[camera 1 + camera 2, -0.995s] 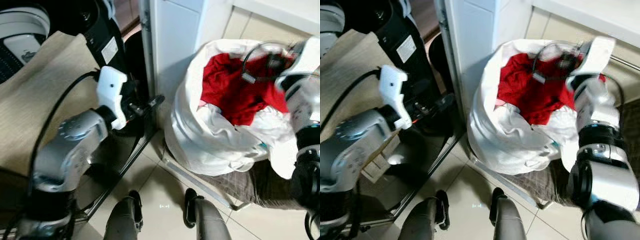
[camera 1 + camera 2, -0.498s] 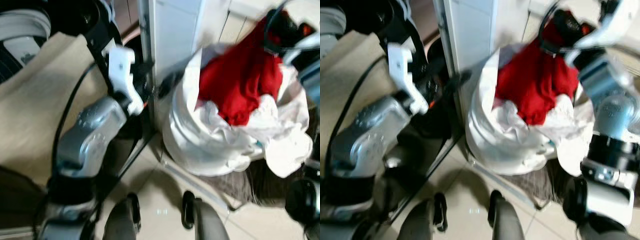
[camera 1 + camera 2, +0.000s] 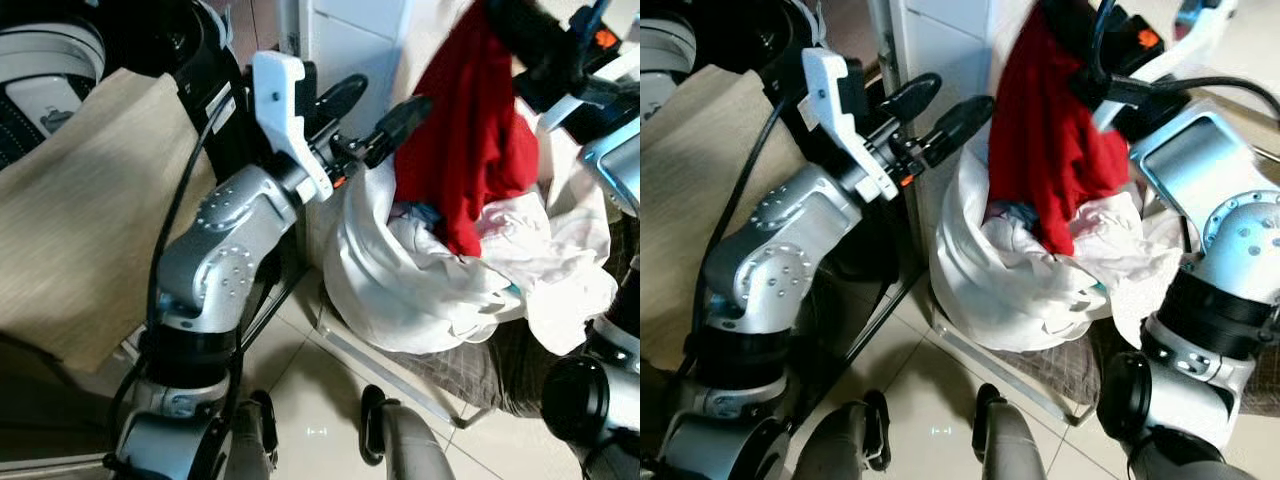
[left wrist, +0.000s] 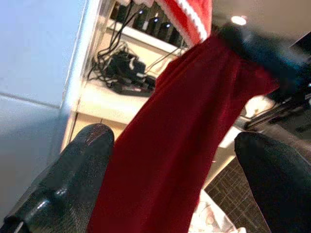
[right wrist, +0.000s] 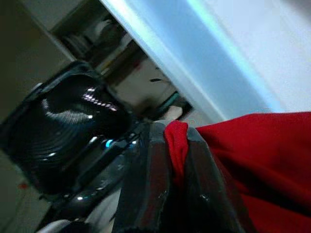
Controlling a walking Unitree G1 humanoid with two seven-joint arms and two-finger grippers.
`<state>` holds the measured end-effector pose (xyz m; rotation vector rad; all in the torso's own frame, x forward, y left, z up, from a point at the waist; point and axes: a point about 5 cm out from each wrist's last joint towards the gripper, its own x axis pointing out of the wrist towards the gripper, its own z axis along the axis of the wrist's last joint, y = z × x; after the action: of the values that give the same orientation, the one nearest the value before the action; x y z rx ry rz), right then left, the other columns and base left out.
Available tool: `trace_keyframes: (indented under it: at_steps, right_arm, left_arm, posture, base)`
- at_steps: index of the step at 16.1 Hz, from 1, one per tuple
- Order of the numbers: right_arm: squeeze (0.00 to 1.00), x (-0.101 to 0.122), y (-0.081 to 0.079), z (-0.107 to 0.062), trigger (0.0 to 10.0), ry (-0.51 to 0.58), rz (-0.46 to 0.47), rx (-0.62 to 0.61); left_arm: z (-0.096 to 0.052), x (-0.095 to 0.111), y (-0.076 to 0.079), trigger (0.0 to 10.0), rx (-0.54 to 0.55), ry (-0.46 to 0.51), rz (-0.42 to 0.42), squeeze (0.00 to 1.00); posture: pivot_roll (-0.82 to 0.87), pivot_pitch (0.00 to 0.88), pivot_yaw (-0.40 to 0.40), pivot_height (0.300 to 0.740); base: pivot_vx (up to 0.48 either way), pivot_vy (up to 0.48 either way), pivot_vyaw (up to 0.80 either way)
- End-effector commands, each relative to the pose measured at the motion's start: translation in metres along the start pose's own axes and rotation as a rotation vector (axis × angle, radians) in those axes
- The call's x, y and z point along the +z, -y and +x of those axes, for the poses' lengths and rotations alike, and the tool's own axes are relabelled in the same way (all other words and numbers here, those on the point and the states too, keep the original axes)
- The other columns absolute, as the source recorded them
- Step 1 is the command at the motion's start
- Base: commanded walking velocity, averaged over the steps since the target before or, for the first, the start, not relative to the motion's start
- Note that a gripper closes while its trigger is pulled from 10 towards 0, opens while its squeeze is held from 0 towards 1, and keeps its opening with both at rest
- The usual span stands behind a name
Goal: Clothes washing
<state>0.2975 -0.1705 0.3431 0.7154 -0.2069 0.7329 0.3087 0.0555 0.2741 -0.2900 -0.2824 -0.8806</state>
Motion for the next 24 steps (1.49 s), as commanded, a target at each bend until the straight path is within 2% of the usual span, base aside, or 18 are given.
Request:
trace_keyframes:
  at_steps: [1,2,3,5,6,10,13,15,17,20,21,24]
  right_arm:
    - [0.00,0.004,-0.011,-0.003,0.0,0.014,-0.001,0.048]
    - [0.00,0.003,-0.013,-0.003,0.0,0.012,0.017,0.062]
    - [0.00,0.003,-0.022,-0.002,0.0,0.018,0.066,0.112]
    - [0.00,0.004,-0.030,-0.002,0.0,0.019,0.093,0.150]
    - [0.00,0.009,-0.039,-0.002,0.0,0.042,0.161,0.225]
    - [0.00,0.015,-0.044,-0.003,0.0,0.065,0.242,0.273]
    - [0.00,0.032,-0.057,-0.008,0.0,0.111,0.305,0.352]
    - [0.00,0.026,-0.053,-0.011,0.0,0.069,0.270,0.332]
    - [0.00,0.021,-0.049,-0.013,0.0,0.051,0.267,0.307]
    - [0.00,0.013,-0.043,-0.015,0.0,0.023,0.274,0.275]
    - [0.00,0.010,-0.042,-0.016,0.0,0.012,0.281,0.265]
    - [0.00,0.006,-0.044,-0.015,0.0,-0.001,0.285,0.269]
  left_arm:
    - [0.003,0.003,0.002,10.0,-0.006,0.008,0.025,1.00]
    - [0.004,0.001,0.002,10.0,-0.003,0.001,0.035,1.00]
    - [0.004,-0.004,0.000,10.0,0.016,-0.021,0.081,1.00]
    - [0.004,-0.005,-0.002,10.0,0.039,-0.024,0.106,1.00]
    - [0.006,-0.003,-0.001,10.0,0.039,0.015,0.097,0.00]
    - [0.007,0.003,0.005,10.0,0.013,0.078,0.088,0.00]
    - [0.007,0.013,0.011,10.0,-0.034,0.173,0.036,0.00]
    - [0.005,0.018,0.019,10.0,-0.105,0.215,-0.002,0.00]
    - [0.004,0.019,0.024,10.0,-0.151,0.232,-0.045,0.00]
    - [-0.001,0.016,0.029,10.0,-0.215,0.245,-0.240,0.00]
    - [-0.004,0.013,0.030,10.0,-0.241,0.235,-0.278,0.00]
    - [-0.003,0.005,0.035,10.0,-0.265,0.173,-0.232,0.00]
  posture:
    - [-0.16,0.176,-0.004,0.740]
    - [-0.16,0.173,-0.005,0.740]
    - [-0.16,0.170,-0.005,0.740]
    - [-0.17,0.166,-0.008,0.740]
    - [-0.17,0.165,-0.012,0.740]
    - [-0.17,0.163,-0.016,0.740]
    - [-0.17,0.157,-0.019,0.740]
    - [-0.17,0.156,-0.019,0.740]
    - [-0.17,0.156,-0.019,0.740]
    - [-0.17,0.161,-0.020,0.740]
    - [-0.17,0.161,-0.021,0.740]
    - [-0.17,0.161,-0.021,0.740]
  base:
    - [0.000,0.000,0.00]
    - [0.000,0.000,0.00]
    - [0.000,0.000,0.00]
    - [0.000,0.000,0.00]
    - [0.000,0.000,0.00]
    - [0.000,0.000,0.00]
    - [0.000,0.000,0.00]
    - [0.000,0.000,0.00]
    - [0.000,0.000,0.00]
    - [0.000,0.000,0.00]
    - [0.000,0.000,0.00]
    - [0.000,0.000,0.00]
